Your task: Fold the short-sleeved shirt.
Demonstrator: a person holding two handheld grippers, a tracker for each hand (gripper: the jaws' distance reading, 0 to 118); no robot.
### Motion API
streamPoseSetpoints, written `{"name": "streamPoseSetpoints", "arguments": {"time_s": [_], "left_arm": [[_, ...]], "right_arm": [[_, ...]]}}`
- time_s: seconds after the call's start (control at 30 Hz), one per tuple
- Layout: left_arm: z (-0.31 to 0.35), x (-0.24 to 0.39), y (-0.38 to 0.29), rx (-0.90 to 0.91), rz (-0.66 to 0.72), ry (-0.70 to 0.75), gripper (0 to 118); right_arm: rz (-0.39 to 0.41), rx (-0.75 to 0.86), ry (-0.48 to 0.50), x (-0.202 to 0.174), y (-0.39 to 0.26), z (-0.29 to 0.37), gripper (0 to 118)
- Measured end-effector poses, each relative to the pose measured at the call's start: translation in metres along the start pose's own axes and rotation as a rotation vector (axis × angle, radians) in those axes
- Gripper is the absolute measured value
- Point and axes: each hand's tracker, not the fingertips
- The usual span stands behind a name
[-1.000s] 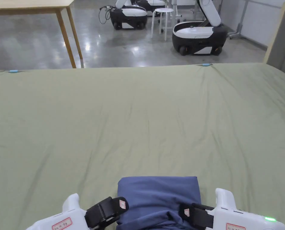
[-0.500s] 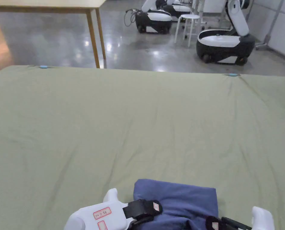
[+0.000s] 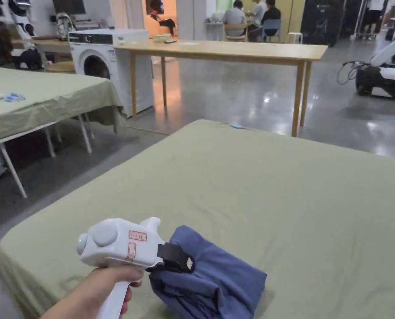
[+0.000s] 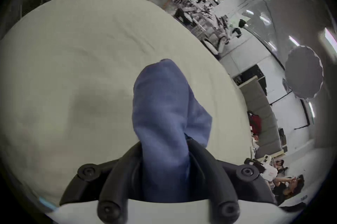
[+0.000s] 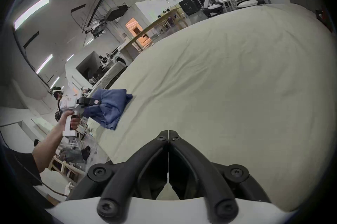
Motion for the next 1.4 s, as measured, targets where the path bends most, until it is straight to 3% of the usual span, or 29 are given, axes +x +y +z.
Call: {"name": "streamPoseSetpoints", "arguments": {"time_s": [0.1, 0.17, 0.2, 0.23, 0.27, 0.3, 0.47, 0.57, 0.63, 0.7, 0.73, 0.77, 0.8, 0.83, 0.97, 1.03, 1.13, 1.23, 1.4], "left_arm": [[0.003, -0.038, 0.008, 0.008, 0.044, 0.084, 17], [-0.001, -0.049, 0.004, 0.010, 0.099, 0.034, 18], [0.000, -0.049, 0.001, 0.012, 0.093, 0.003, 26], [0.005, -0.046, 0.000, 0.016, 0.073, 0.026, 50], [0.013, -0.038, 0.000, 0.042, 0.026, 0.097, 97], [0.026, -0.031, -0.004, 0.082, -0.055, 0.189, 113], [0.084, 0.046, -0.028, 0.323, -0.265, 0.229, 113], [0.082, 0.133, -0.048, 0.477, -0.460, 0.278, 113], [0.069, 0.194, -0.057, 0.546, -0.558, 0.306, 112], [0.052, 0.258, -0.065, 0.583, -0.616, 0.298, 99], [0.043, 0.287, -0.068, 0.581, -0.638, 0.266, 84], [0.036, 0.312, -0.071, 0.583, -0.653, 0.224, 52], [0.028, 0.338, -0.076, 0.615, -0.647, 0.202, 28], [0.020, 0.357, -0.077, 0.664, -0.641, 0.197, 14], [0.003, 0.427, -0.102, 0.766, -0.723, 0.184, 9], [0.000, 0.449, -0.121, 0.764, -0.717, 0.201, 9], [-0.005, 0.467, -0.130, 0.752, -0.768, 0.139, 9], [-0.009, 0.479, -0.129, 0.772, -0.806, 0.200, 9], [-0.008, 0.479, -0.123, 0.767, -0.760, 0.174, 10]], "right_arm": [[0.006, -0.014, 0.012, -0.010, -0.001, -0.008, 1], [0.010, -0.021, 0.018, -0.015, 0.001, -0.009, 1], [0.019, -0.024, 0.018, -0.016, 0.002, -0.008, 1], [0.030, -0.027, 0.015, -0.017, 0.004, -0.006, 1], [0.039, -0.030, 0.007, -0.017, 0.006, -0.003, 1], [0.047, -0.035, -0.007, -0.018, 0.008, 0.000, 1], [0.080, -0.013, -0.018, -0.014, 0.025, 0.028, 1], [0.156, 0.061, -0.098, -0.018, 0.057, 0.049, 1], [0.206, 0.150, -0.183, -0.025, 0.087, 0.067, 1], [0.258, 0.276, -0.293, -0.039, 0.122, 0.086, 1], [0.281, 0.339, -0.337, -0.046, 0.139, 0.096, 1], [0.298, 0.389, -0.374, -0.051, 0.154, 0.104, 1], [0.319, 0.443, -0.406, -0.056, 0.169, 0.113, 1], [0.336, 0.486, -0.430, -0.060, 0.181, 0.120, 1], [0.417, 0.588, -0.587, -0.066, 0.206, 0.149, 1], [0.400, 0.605, -0.636, -0.064, 0.202, 0.159, 1], [0.408, 0.585, -0.513, -0.061, 0.201, 0.166, 5], [0.450, 0.589, -0.560, -0.061, 0.197, 0.163, 7], [0.425, 0.592, -0.511, -0.055, 0.199, 0.160, 13]]}}
